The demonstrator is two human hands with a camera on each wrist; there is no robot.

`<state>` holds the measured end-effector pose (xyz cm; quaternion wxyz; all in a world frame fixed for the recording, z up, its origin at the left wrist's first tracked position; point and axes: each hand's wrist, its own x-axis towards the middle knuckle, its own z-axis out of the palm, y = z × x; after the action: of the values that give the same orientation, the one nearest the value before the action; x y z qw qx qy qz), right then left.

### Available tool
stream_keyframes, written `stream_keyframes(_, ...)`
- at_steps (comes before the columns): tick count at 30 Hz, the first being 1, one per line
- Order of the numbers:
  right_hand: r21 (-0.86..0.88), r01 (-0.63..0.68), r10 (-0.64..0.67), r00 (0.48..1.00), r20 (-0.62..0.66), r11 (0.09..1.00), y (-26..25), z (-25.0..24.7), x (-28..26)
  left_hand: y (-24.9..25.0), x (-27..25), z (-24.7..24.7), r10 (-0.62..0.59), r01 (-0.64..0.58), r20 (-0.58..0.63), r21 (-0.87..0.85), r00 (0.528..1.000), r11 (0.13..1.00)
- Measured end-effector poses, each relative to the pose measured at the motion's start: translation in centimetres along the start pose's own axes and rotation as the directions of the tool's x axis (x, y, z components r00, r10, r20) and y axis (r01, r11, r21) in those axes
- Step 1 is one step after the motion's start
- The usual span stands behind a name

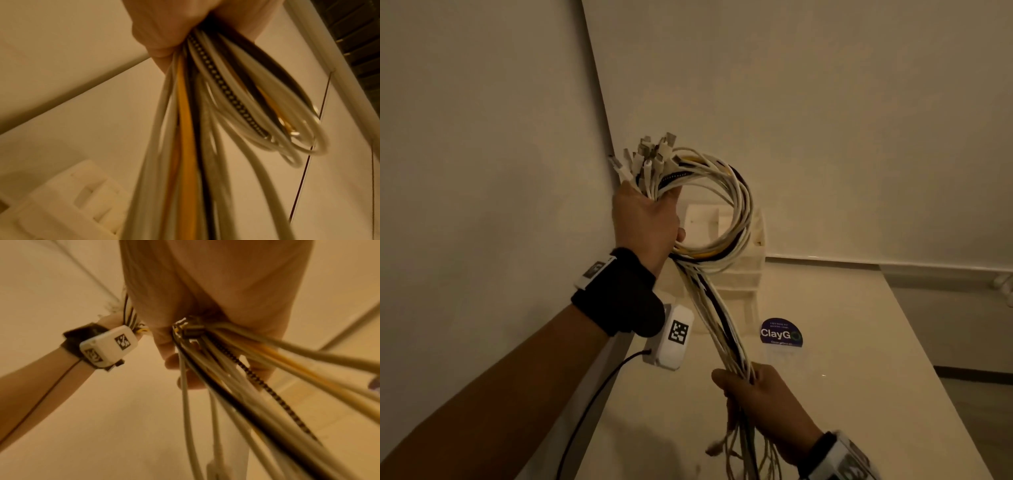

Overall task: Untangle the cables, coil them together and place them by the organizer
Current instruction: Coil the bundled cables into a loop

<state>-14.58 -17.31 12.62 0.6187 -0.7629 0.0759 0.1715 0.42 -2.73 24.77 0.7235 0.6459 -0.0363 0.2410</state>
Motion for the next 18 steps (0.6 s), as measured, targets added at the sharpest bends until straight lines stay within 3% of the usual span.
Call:
stream_keyframes(5,-0.217,0.07,-0.106,0.982,-0.156,0.974,1.0,-0.3,-0.5,-0.6,0.9,-1.2,-0.002,0.004,-0.039,0.069,0.999,0.998)
stream_keyframes(8,-0.276,0.05,-0.088,0.988,-0.127,0.96,1.7,-0.5,-1.1,0.0,2.2,-2.3,0.06,-0.05,-0.074,0.132,0.995,0.99)
stream_keyframes(12,-0.378,0.083,-0.171,0.963,-0.206,0.922,2.2,-2.0,-2.9,0.5,2.6,-3.8,0.111,-0.106,-0.006,0.252,0.994,0.962)
stream_keyframes(14,-0.513,0.106,-0.217,0.963,-0.161,0.852,0.8,-3.6,-4.3,-0.1,2.4,-4.7,0.099,-0.124,0.088,0.357,0.991,0.926)
stream_keyframes(18,-0.801,0.173,-0.305,0.952,-0.012,0.573,-2.2,-7.6,-6.3,-0.2,0.7,-6.0,0.094,-0.266,0.359,0.468,0.929,0.843)
